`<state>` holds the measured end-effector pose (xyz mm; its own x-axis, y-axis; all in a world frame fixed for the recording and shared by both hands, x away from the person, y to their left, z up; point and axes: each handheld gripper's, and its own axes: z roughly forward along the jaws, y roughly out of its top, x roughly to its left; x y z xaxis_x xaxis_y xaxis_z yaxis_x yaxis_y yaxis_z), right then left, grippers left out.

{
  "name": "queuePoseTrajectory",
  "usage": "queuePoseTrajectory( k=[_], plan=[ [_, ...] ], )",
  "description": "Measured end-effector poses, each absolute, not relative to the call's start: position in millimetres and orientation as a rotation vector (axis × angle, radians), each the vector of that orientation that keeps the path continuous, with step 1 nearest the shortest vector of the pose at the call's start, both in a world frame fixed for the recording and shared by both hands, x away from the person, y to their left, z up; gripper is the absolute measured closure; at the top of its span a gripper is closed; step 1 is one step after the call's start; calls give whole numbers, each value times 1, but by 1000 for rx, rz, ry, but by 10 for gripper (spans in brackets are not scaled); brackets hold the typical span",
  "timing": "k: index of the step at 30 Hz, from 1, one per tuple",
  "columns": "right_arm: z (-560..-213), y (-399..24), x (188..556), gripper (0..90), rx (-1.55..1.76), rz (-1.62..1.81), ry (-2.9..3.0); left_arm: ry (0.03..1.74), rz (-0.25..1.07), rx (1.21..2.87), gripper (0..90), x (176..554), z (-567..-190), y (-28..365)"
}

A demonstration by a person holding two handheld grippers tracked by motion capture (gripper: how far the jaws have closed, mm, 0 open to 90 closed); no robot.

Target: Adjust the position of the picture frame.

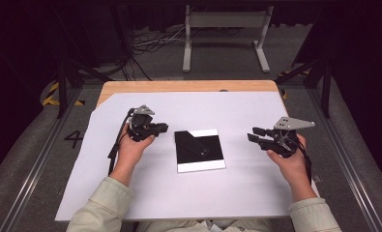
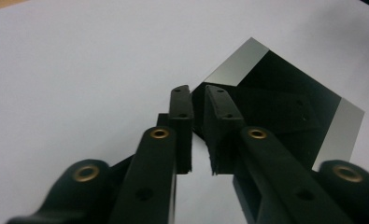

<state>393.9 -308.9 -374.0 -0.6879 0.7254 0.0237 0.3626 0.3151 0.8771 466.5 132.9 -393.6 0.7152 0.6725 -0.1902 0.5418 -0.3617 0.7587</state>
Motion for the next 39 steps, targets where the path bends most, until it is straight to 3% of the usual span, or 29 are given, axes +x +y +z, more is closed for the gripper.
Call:
queuePoseTrajectory(
  k=[1, 13, 39],
  plan=[
    [-374, -311, 392, 637, 975, 1331, 2213, 943, 184, 2056, 899, 471, -395, 130],
    [-369, -322, 367, 643, 998, 1318, 2204, 962, 169, 2016, 900, 493, -410, 115],
    [-369, -318, 348, 633, 990, 1308, 2252, 970, 176, 2151, 900, 514, -447, 95]
  ],
)
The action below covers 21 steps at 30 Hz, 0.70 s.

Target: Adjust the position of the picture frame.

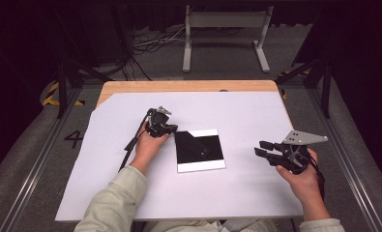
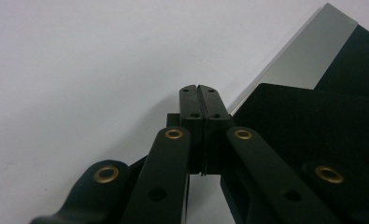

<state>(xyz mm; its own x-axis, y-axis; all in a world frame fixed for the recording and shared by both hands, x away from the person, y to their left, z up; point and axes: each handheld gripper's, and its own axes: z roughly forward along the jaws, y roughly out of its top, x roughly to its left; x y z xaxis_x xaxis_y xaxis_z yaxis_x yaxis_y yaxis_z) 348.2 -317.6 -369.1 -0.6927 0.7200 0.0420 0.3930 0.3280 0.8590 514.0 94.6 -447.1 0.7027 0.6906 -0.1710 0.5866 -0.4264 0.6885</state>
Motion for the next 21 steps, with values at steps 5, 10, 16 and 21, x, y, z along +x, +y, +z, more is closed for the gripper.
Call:
queuePoseTrajectory(
  k=[5, 10, 16, 21],
  plan=[
    [-370, -317, 349, 628, 991, 1316, 2262, 964, 133, 2131, 900, 517, -449, 99],
    [-371, -315, 349, 627, 987, 1314, 2275, 946, 155, 2142, 900, 516, -449, 98],
    [-372, -310, 349, 613, 977, 1307, 2313, 929, 170, 2149, 900, 514, -449, 97],
    [-375, -305, 351, 614, 965, 1293, 2341, 920, 157, 2157, 900, 513, -449, 98]
  ],
)
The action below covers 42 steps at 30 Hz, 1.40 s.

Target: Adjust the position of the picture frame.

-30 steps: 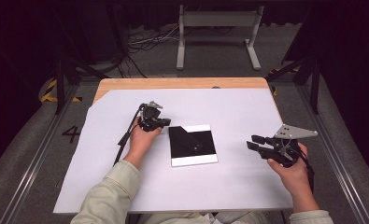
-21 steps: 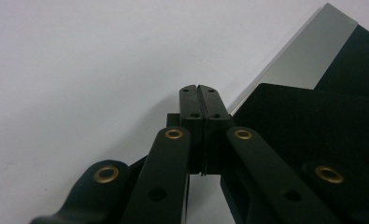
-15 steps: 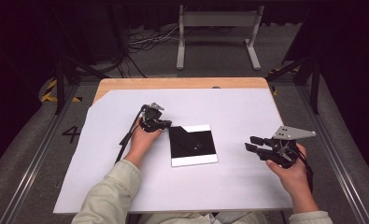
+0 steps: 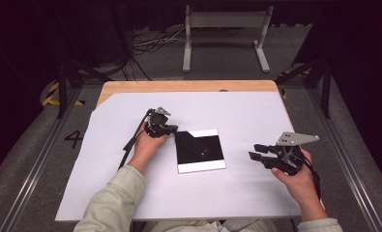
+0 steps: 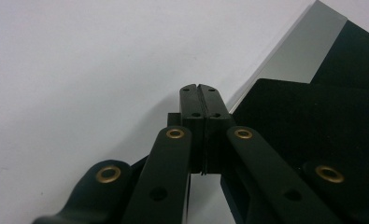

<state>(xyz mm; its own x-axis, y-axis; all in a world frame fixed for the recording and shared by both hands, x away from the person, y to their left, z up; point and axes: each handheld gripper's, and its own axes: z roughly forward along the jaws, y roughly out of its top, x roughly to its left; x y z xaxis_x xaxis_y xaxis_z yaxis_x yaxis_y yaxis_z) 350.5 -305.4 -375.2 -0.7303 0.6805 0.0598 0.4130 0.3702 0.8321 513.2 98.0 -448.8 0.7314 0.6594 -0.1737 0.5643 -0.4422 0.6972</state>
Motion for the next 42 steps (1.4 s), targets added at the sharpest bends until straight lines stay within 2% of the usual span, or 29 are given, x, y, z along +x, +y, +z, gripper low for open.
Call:
queuePoseTrajectory(
  k=[18, 29, 42],
  plan=[
    [-380, -294, 354, 603, 920, 1256, 2455, 841, 132, 2300, 900, 495, -439, 94],
    [-385, -283, 357, 637, 874, 1192, 2568, 771, 78, 2377, 900, 486, -435, 92],
    [-390, -278, 359, 790, 859, 1117, 2620, 736, 5, 2414, 900, 483, -433, 94]
  ],
)
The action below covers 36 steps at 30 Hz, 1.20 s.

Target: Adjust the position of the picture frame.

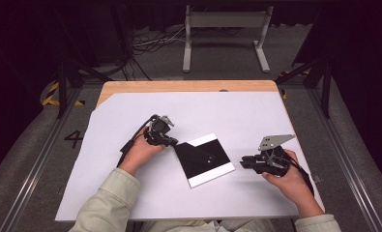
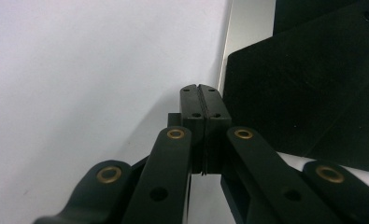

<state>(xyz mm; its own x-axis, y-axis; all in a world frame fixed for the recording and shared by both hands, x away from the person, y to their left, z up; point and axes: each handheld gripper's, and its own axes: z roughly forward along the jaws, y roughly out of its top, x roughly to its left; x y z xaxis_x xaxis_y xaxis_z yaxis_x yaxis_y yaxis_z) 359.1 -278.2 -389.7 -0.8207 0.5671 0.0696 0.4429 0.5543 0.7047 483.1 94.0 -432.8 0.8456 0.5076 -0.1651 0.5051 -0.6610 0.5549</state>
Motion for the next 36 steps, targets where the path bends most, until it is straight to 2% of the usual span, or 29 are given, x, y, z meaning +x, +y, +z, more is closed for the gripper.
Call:
queuePoseTrajectory(
  k=[6, 21, 36],
  plan=[
    [-393, -276, 359, 900, 841, 1065, 2670, 740, -20, 2402, 900, 483, -433, 95],
    [-417, -248, 359, 900, 758, 929, 2753, 802, 180, 2251, 863, 478, -414, 112],
    [-429, -230, 362, 900, 656, 817, 2677, 847, 172, 2238, 874, 476, -418, 121]
  ],
)
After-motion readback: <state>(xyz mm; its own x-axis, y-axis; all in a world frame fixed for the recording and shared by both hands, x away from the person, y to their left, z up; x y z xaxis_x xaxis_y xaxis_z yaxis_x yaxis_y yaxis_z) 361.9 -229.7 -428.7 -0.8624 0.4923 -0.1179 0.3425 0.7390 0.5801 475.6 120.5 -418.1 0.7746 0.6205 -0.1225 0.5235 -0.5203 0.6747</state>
